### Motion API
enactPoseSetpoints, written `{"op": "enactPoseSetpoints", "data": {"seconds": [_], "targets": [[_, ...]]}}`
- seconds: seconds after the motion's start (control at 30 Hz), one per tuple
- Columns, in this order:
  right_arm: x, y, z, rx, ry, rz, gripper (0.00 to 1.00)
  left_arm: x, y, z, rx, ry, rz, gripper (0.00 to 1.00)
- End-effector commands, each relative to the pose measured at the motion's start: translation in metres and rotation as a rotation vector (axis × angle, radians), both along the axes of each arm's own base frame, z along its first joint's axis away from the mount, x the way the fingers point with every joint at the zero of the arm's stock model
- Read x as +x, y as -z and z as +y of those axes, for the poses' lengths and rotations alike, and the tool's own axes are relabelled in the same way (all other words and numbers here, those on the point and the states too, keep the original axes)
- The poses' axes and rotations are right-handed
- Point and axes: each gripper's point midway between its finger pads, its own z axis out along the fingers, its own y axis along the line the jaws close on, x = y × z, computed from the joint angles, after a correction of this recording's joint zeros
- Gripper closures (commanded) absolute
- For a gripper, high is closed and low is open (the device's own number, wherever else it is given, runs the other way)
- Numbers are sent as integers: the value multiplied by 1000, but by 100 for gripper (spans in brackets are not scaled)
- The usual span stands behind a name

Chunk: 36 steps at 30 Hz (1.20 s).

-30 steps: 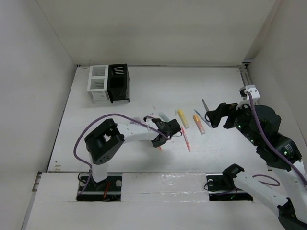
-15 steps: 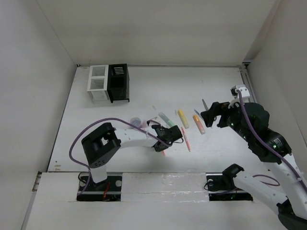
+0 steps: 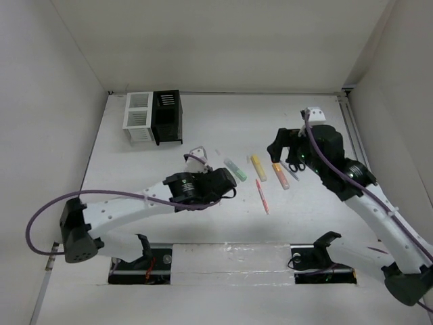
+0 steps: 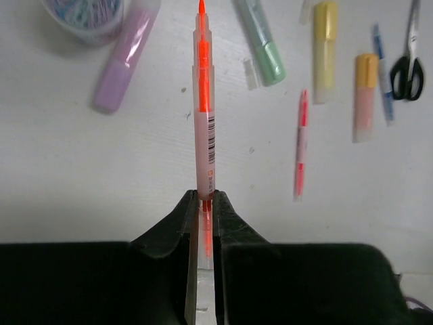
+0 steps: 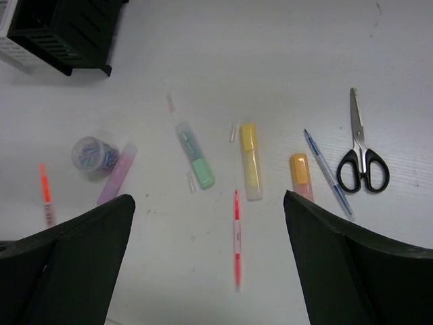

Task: Sort the stationery into containers
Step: Pick up the pen from the center of the board, then close the pen cap on the pen.

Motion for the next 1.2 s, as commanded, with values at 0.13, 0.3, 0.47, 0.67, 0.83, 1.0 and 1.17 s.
{"op": "enactPoseSetpoints", "data": {"seconds": [0.13, 0.3, 0.47, 0.67, 0.83, 1.0, 1.17], "targets": [[55, 42, 65, -40, -28, 71, 7, 21, -87, 49, 83, 50, -272, 100], [100, 79, 121, -125, -100, 153, 16, 21, -116, 75, 130, 94, -332, 100], [130, 111, 164, -237, -278, 197, 22, 13, -132, 88, 104, 161, -368, 100], [162, 144, 198, -265, -338, 230, 31, -5, -137, 97, 48, 301, -419, 100], [172, 150, 205, -281, -345, 242, 31, -13, -131, 102, 29, 358, -445, 100], [173, 146, 218, -251, -370, 206, 30, -15, -133, 102, -5, 376, -475, 100], [175, 171, 221, -324, -422, 261, 33, -12, -129, 101, -4, 359, -477, 100]]}}
